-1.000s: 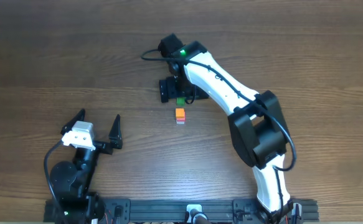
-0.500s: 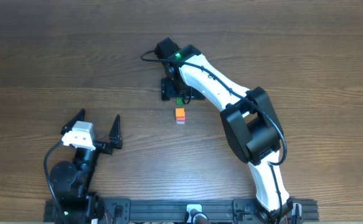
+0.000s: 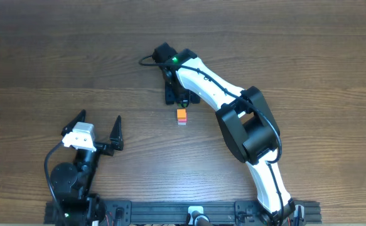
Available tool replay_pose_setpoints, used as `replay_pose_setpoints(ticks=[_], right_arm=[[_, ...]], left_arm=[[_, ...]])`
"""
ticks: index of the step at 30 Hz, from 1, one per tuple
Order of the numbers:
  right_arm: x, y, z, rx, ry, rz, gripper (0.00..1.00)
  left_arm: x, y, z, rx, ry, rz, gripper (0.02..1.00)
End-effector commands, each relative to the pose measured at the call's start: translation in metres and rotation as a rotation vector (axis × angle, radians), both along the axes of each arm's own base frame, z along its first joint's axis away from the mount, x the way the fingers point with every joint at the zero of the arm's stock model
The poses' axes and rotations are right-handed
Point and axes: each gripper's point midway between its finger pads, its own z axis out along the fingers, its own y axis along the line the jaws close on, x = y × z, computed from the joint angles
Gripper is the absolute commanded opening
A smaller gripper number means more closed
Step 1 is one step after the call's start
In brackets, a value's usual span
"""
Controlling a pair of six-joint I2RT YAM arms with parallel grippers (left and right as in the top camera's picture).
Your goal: Stack Cubes
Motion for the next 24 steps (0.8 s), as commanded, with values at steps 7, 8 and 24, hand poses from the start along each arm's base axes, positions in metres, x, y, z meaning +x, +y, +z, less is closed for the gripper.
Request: replay_pose_setpoints(ticks=[7, 8, 24], right_arm=[[0.0046, 0.0041, 0.003, -0.003, -0.022, 0.005, 0.457], [0.0046, 0.0041, 0.003, -0.003, -0.022, 0.005, 0.437], [0.0076, 0.0061, 0.0071, 0.003, -0.031, 0.005, 0.183]], left_arm=[[0.0, 0.0004, -0.0016, 0.014, -0.002, -0.001, 1.0], [0.0, 0.0004, -0.0017, 0.014, -0.002, -0.001, 1.0], [0.0, 0.0004, -0.0016, 0.014, -0.002, -0.001, 0.998]])
